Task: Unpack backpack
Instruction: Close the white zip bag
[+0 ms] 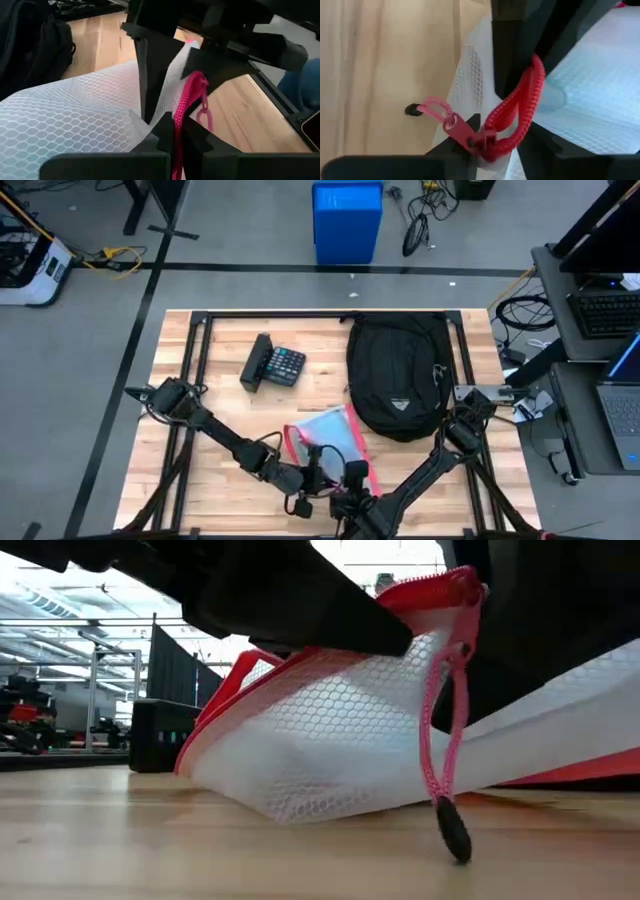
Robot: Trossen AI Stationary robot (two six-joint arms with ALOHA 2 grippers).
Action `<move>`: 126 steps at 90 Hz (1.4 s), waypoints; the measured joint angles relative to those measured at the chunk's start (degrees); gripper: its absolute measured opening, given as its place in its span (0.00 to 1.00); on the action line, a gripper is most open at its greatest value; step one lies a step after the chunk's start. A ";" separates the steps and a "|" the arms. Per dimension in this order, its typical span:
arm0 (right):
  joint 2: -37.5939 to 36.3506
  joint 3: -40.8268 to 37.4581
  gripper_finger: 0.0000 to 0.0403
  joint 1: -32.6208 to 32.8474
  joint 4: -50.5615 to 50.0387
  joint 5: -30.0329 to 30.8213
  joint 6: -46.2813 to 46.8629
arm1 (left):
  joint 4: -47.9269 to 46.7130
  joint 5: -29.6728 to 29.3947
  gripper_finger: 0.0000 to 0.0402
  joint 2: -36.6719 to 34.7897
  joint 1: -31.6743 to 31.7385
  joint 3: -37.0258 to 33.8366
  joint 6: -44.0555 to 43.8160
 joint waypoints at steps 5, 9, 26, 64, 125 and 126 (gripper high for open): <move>0.00 0.00 0.15 0.11 -0.16 0.06 0.01 | -0.21 0.05 0.00 0.00 0.00 -0.01 -0.03; 0.00 0.00 0.09 0.21 -0.27 0.10 0.02 | -0.43 0.07 0.00 0.00 0.00 0.00 -0.24; -0.31 0.00 0.01 0.22 -0.10 -0.26 0.88 | -1.00 1.95 0.00 -0.02 0.00 0.01 -0.39; -6.68 -0.09 0.00 0.62 0.71 -7.75 1.94 | 2.99 -1.97 0.32 -0.18 -4.10 0.73 8.23; -8.44 -0.02 0.00 -2.54 1.72 -12.85 2.46 | 3.06 -20.35 0.52 -0.02 -13.17 8.29 23.66; -8.51 -0.02 0.00 -2.65 1.92 -12.88 2.45 | 3.06 -20.35 0.52 -0.01 -13.21 8.29 23.63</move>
